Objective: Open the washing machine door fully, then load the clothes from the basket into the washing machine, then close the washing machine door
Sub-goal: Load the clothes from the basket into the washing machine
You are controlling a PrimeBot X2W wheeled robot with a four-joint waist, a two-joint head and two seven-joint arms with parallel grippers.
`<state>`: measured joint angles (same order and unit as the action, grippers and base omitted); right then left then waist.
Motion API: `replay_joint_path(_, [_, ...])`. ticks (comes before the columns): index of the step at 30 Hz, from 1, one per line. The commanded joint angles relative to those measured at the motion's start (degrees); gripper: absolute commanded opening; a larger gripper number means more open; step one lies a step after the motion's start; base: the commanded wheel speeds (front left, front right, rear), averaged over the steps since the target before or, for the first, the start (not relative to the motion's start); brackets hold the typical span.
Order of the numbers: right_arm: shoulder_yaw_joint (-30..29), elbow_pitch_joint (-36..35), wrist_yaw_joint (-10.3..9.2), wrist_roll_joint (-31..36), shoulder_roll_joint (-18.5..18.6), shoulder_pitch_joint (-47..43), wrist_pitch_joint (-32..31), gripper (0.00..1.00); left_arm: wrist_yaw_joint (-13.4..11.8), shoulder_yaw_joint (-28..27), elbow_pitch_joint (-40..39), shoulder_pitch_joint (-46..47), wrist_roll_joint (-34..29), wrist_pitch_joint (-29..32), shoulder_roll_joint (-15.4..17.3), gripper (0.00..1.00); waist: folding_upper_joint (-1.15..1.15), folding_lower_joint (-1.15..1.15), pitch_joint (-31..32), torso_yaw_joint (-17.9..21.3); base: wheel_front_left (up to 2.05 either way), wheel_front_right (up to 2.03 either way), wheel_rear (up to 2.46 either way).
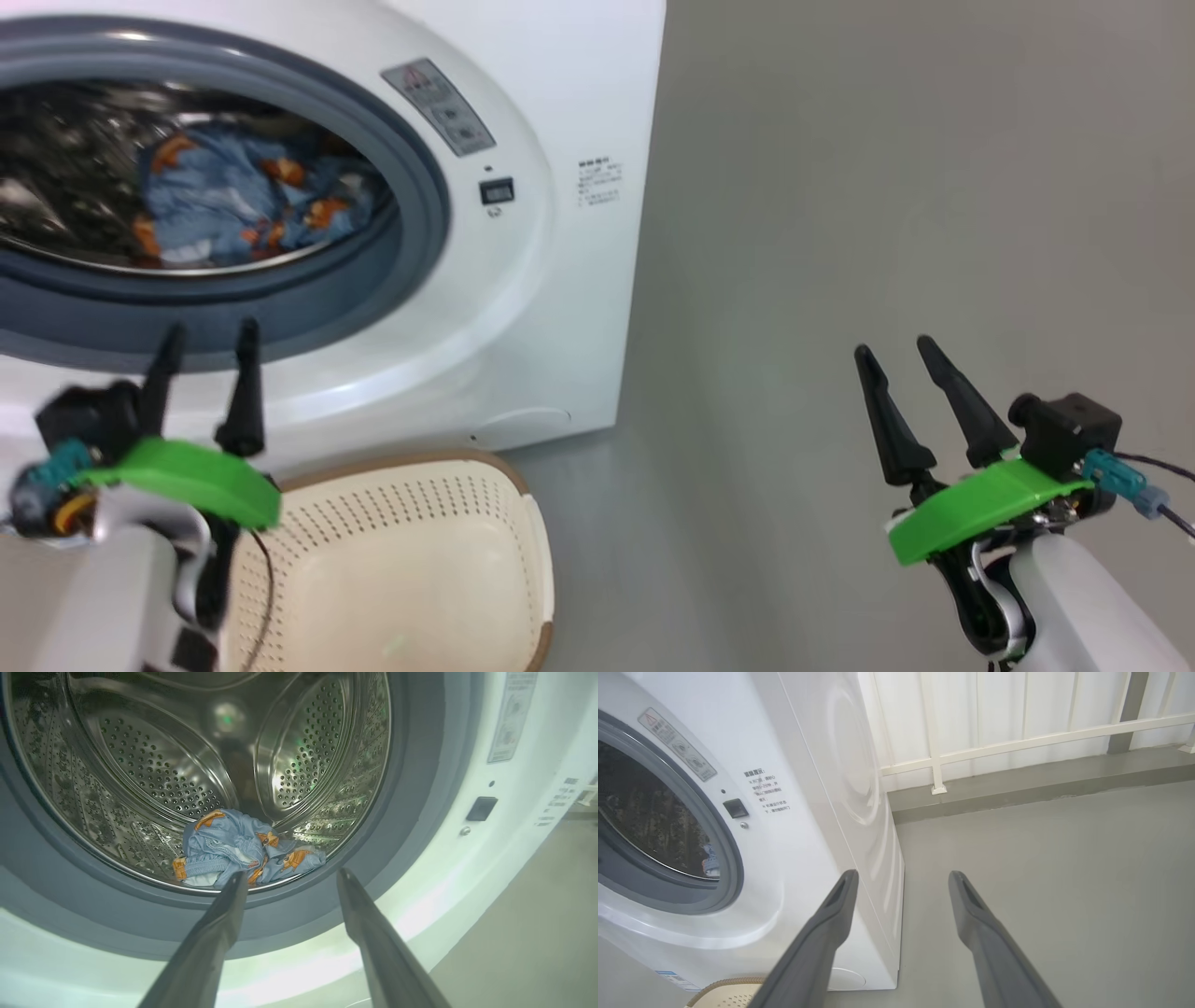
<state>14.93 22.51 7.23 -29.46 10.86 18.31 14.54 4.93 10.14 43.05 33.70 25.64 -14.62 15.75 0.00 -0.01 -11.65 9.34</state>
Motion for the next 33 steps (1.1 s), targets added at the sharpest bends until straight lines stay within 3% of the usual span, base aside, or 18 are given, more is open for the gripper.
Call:
replay_joint_path(1, [0.8,-1.6,0.25,-1.1,0.8,-1.0,0.5,1.0,-0.4,-2.2,-3.2,-1.5,-0.5,-0.4,1.3,1.0,0.0,0.01,4.0,-2.3,0.0,0.0,0.0])
replay_joint_path(16, [0.4,-3.4,0.25,0.9,2.1,-4.5,0.5,1.0,-1.7,-6.8,-17.8,-18.5,-1.1,-0.4,-1.1,1.0,0.0,0.01,8.7,-4.7,0.0,0.0,0.0])
replay_joint_path(33, [0.3,-3.2,0.25,1.6,2.3,-6.1,0.5,1.0,-2.2,-7.7,-22.3,-24.3,-0.9,-0.4,-2.5,1.0,0.0,0.01,10.4,-6.3,0.0,0.0,0.0])
